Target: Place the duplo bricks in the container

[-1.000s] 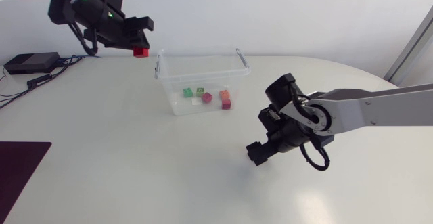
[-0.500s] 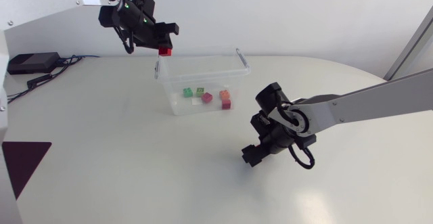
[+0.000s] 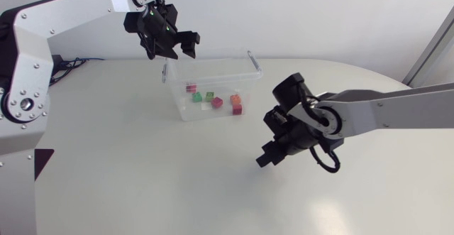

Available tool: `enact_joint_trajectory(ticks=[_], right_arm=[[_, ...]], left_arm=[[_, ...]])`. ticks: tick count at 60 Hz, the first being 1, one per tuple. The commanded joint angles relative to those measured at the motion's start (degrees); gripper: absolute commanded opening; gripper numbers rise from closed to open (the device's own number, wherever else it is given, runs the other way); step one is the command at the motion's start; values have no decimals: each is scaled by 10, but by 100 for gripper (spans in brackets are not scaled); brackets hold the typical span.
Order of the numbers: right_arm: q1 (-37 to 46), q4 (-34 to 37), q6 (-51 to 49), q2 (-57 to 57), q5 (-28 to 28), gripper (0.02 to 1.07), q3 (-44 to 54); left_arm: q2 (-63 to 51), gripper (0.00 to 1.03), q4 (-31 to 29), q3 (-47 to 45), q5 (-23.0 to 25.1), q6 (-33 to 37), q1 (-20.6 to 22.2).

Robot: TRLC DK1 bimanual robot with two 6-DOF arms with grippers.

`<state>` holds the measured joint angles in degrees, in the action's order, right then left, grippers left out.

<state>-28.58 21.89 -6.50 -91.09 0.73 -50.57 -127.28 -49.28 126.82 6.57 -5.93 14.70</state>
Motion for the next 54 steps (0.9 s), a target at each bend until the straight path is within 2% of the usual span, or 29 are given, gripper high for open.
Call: enact_joint_trajectory(ticks=[1, 11, 27, 43, 54], right_arm=[[-4, 22, -8, 35, 5, 23, -35], [-3, 39, -3, 57, 5, 23, -94], [10, 18, -1, 26, 1, 23, -211], [13, -14, 0, -59, -3, 23, -333], [9, -40, 0, -131, -1, 24, -414]], left_arm=[[-10, 100, -26, 25, -3, 10, -2], [34, 100, -80, 11, -11, 15, -6], [176, 100, -87, -90, -20, 22, -15], [344, 100, -34, -287, -34, 32, -27], [475, 100, 42, -457, -67, 53, -44]])
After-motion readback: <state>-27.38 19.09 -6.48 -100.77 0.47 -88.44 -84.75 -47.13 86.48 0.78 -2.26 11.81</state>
